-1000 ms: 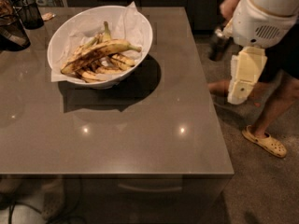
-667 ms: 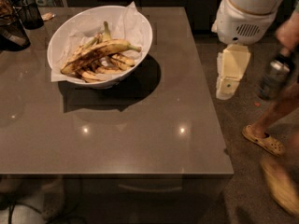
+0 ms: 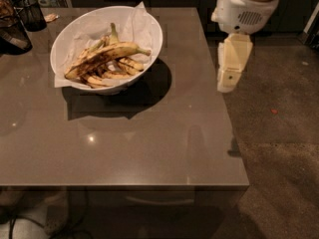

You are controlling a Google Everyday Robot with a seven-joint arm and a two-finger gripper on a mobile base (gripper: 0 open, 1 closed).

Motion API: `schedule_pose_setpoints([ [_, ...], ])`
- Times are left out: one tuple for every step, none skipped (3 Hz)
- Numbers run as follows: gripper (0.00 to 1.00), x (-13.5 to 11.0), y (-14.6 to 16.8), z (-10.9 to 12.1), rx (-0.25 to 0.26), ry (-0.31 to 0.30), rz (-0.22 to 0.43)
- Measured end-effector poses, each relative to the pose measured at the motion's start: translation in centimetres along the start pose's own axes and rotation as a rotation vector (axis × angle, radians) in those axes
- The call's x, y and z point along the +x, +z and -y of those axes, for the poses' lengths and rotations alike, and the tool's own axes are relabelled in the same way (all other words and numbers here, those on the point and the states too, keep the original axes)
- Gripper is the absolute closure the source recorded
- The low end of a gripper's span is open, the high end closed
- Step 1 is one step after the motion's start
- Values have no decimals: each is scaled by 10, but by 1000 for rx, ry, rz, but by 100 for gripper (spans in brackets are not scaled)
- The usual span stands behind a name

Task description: Pick banana from white bowl

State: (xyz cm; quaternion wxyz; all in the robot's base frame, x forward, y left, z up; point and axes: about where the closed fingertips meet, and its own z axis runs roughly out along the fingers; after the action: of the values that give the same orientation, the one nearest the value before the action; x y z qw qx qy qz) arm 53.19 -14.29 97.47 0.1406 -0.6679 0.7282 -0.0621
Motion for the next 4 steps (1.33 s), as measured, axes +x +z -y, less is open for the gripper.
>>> schedule_pose_setpoints([
  [0,-36,4,30,9,-86,-13],
  [0,-75,6,49,31,-194,-25],
  [0,-82,6,53,50,-197,-10],
  [0,-112,2,67,65,-260,35],
])
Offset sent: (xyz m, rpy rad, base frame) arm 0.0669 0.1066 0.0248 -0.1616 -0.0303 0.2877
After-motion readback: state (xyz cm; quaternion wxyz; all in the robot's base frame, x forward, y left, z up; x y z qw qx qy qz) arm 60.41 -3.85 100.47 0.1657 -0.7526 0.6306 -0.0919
